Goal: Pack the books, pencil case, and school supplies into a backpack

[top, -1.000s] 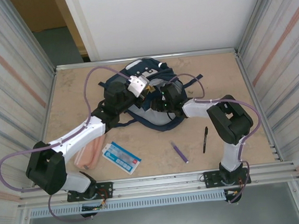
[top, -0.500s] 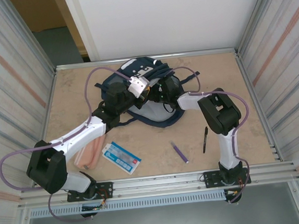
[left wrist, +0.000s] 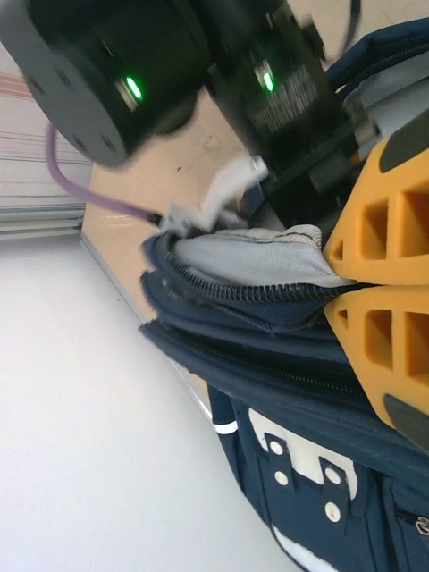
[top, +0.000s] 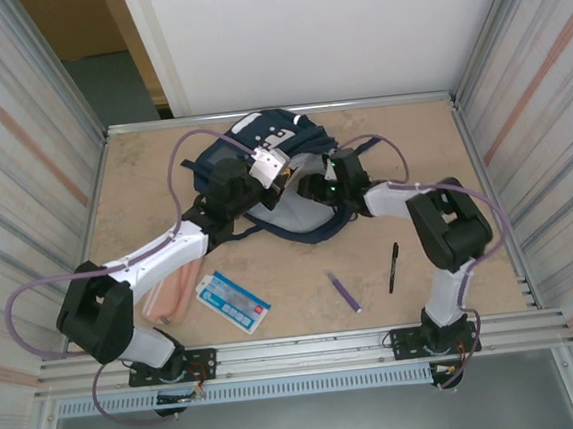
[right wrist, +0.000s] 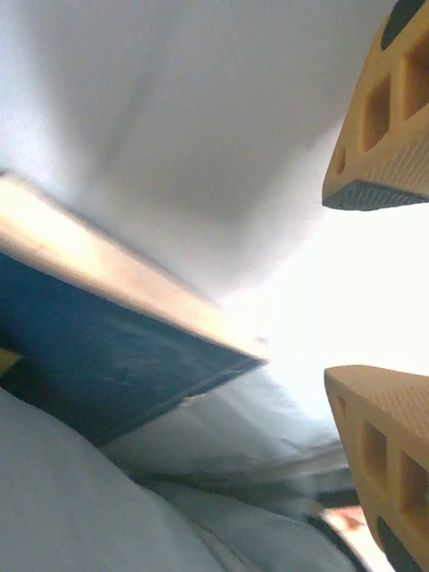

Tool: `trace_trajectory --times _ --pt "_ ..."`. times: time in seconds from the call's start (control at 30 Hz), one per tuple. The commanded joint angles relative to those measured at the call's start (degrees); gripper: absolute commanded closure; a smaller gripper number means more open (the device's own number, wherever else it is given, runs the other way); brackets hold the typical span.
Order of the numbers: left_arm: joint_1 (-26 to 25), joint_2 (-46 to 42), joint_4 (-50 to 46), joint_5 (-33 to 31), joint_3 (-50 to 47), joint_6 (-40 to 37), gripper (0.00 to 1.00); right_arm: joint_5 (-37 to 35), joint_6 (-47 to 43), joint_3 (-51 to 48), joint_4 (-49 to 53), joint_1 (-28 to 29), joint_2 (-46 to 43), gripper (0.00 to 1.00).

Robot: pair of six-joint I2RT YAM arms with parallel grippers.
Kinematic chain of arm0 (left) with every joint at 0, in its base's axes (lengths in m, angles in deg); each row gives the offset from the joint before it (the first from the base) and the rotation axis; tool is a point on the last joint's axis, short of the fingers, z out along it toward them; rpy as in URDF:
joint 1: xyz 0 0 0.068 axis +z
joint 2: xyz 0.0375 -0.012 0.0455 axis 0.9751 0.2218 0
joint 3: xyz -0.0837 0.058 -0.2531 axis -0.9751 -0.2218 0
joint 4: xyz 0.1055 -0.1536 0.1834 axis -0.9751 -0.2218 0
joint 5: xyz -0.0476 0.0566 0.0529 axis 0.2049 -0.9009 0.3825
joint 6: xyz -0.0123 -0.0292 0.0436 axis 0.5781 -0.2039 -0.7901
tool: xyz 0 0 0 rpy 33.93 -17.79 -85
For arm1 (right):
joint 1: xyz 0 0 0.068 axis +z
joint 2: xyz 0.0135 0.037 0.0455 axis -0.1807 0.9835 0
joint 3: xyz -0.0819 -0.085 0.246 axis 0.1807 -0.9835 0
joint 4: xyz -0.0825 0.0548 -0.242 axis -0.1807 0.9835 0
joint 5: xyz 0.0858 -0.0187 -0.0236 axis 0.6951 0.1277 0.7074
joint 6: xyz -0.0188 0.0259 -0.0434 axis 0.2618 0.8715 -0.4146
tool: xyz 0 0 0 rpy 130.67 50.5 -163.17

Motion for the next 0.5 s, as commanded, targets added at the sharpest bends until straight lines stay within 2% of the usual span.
trace_trajectory --times 0.0,0.07,0.1,0.13,0.2,0.23,0.37,0.43,0.47 --pt "-0.9 1.8 2.4 0.0 0.3 -0.2 1.00 -0.3 -2.7 -4.7 10.3 -0.8 -10.8 0.51" --pt "-2.2 2.5 -1.6 0.3 1.9 -2.5 0.99 -5.8 -5.5 -6.9 17.6 -0.7 -16.7 0.50" --pt "-2.8 2.7 -3.9 1.0 2.7 -3.8 0.94 -8.4 -7.1 -7.7 21.5 -0.8 -19.6 0.50" --pt "-3.4 3.0 -6.0 2.0 3.3 -4.7 0.88 -11.0 -8.2 -8.1 24.9 -0.9 -22.1 0.49" --pt "-4.1 3.2 -9.5 3.9 3.9 -4.5 0.64 -16.1 -10.9 -8.2 31.5 -1.1 -26.9 0.48" --pt "-4.2 3.1 -10.9 4.6 4.1 -3.4 0.57 -17.6 -11.9 -8.2 33.4 -1.1 -28.7 0.48" --pt "-5.5 0.0 -16.6 4.7 2.9 2.2 0.50 -18.8 -15.8 -6.7 38.5 -1.2 -33.2 0.47" --pt "-5.3 -2.2 -17.9 1.6 1.1 7.0 0.45 -18.2 -16.9 -5.8 39.7 -1.1 -33.6 0.47" --pt "-4.7 -3.3 -19.6 -1.4 0.5 10.8 0.37 -17.9 -17.5 -5.2 40.1 -1.0 -33.5 0.47"
